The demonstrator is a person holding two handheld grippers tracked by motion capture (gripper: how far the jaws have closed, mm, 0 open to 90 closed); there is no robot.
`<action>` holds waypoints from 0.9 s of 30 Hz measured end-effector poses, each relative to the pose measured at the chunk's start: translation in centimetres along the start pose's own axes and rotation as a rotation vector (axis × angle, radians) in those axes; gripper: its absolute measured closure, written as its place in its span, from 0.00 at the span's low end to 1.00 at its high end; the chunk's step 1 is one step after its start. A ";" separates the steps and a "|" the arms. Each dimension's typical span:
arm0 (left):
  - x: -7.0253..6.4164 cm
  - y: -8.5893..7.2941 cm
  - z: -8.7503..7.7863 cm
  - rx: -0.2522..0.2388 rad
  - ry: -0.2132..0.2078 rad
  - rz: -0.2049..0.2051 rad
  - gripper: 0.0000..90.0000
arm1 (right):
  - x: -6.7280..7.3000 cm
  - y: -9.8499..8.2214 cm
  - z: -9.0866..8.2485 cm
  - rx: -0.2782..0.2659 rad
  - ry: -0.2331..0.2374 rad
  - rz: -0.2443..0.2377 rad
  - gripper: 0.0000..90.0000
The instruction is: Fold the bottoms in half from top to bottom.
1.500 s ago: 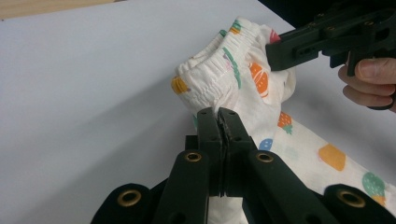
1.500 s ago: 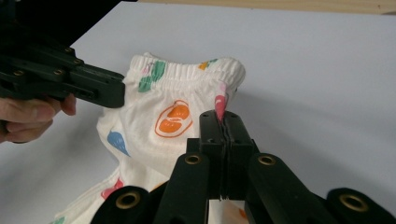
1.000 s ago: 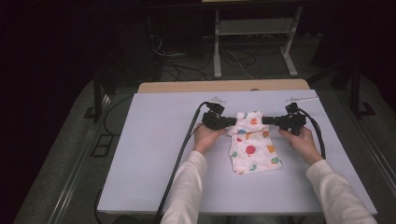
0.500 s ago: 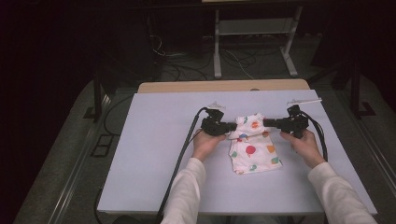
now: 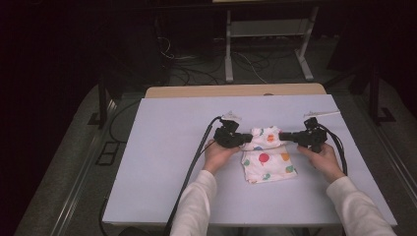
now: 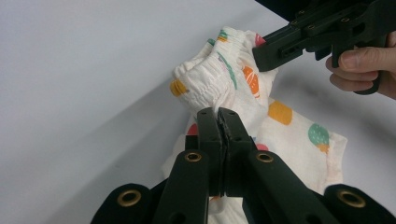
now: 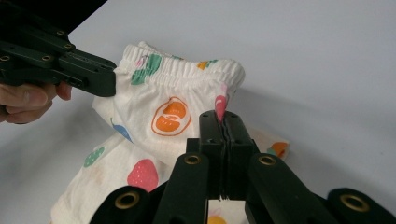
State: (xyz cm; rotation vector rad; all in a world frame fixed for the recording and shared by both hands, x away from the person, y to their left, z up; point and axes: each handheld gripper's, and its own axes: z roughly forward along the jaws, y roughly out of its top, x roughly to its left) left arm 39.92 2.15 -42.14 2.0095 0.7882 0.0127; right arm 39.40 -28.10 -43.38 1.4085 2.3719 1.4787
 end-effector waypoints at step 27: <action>-1.8 -1.9 -0.3 0.016 -0.042 0.091 0.98 | 1.3 -2.2 -1.1 0.035 0.022 -0.031 0.97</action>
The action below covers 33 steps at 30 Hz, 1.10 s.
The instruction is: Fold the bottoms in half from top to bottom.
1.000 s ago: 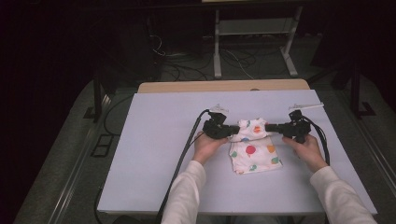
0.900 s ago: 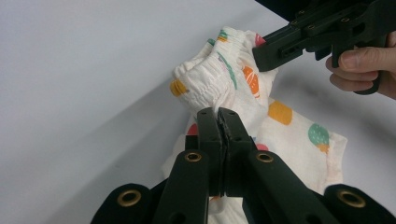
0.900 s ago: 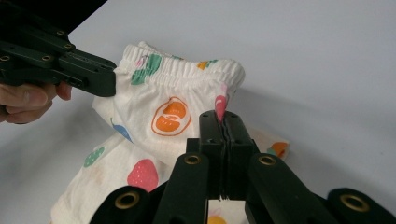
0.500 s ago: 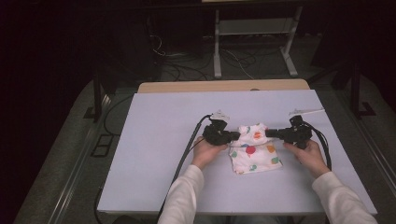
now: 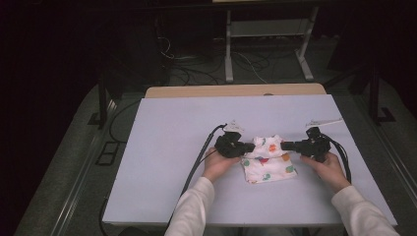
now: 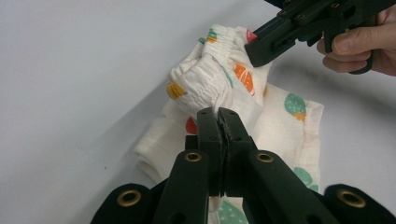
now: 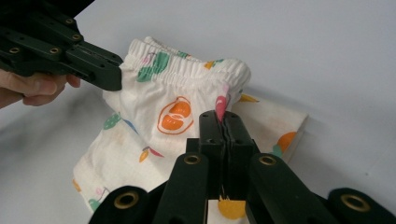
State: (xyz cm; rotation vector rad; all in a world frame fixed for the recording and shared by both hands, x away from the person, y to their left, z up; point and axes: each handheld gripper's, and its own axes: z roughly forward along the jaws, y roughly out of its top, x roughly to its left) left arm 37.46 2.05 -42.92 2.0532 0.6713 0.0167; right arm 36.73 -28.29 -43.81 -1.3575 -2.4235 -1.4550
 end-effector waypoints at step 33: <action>-2.7 -1.7 0.0 0.034 -0.118 0.195 0.98 | 0.6 -1.8 -1.2 0.095 0.087 -0.006 0.75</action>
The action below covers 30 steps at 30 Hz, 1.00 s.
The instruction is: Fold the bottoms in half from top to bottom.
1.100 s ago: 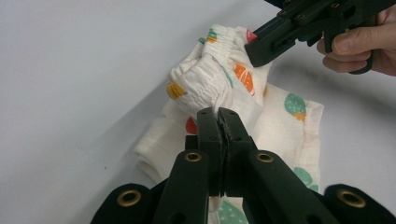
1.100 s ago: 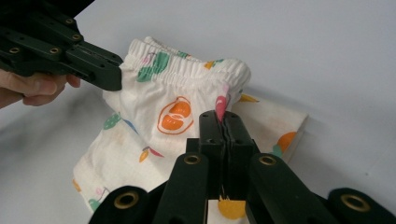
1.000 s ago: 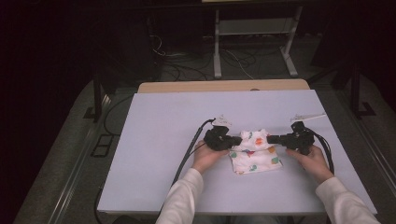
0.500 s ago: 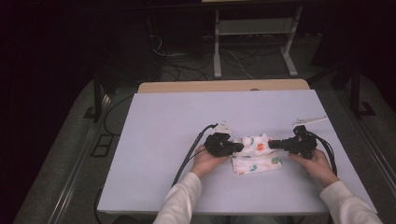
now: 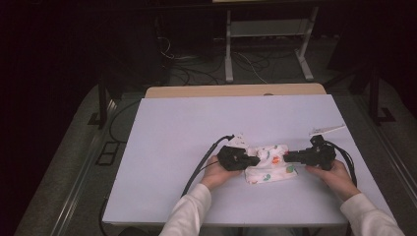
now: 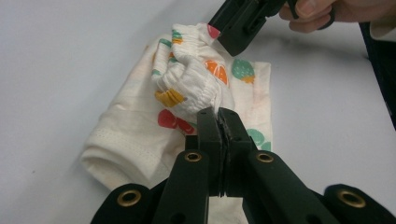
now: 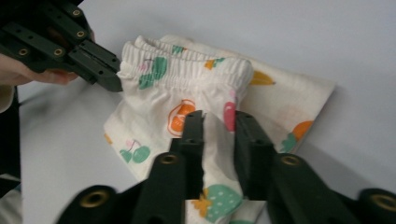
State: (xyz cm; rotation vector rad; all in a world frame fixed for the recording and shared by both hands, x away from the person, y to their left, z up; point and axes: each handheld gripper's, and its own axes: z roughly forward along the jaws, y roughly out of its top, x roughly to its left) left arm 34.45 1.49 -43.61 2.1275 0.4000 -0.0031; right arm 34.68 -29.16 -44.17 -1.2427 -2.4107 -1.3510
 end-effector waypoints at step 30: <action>-0.3 -0.4 0.2 0.036 -0.031 0.043 0.98 | 2.6 6.5 2.0 0.058 -0.090 0.027 0.91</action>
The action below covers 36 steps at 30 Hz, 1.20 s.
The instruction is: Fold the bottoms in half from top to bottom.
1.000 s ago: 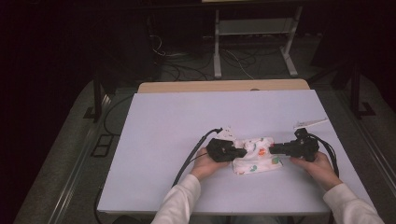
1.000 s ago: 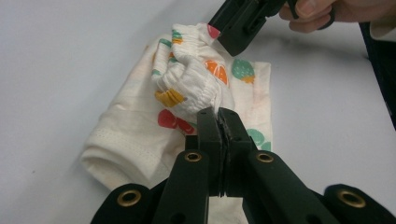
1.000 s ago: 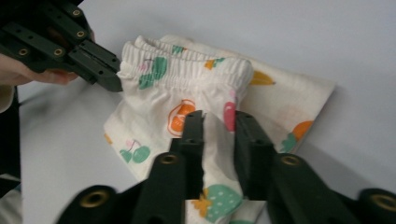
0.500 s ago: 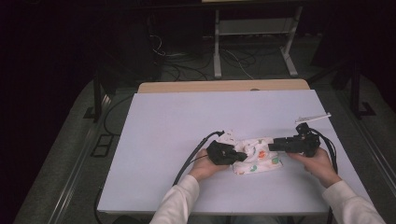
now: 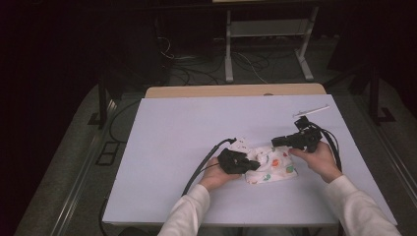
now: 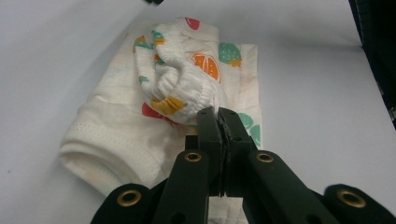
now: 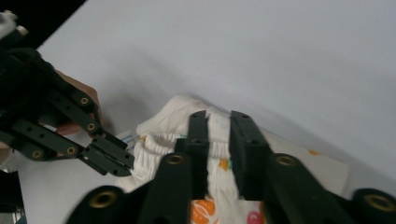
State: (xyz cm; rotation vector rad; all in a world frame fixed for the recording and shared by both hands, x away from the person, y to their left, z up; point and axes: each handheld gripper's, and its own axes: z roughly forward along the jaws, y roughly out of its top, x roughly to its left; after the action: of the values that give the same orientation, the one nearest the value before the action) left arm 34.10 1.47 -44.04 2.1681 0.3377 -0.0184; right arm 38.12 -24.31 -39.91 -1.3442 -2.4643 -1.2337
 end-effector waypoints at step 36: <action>1.8 0.2 -2.7 -0.123 0.070 -0.264 0.37 | 1.7 0.6 2.7 0.313 -0.018 0.029 0.99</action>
State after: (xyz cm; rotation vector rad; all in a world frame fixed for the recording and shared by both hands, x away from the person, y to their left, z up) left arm 35.61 3.98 -42.57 1.9933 0.6475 -0.0682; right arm 38.32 -21.15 -40.71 -1.3035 -2.5058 -0.7888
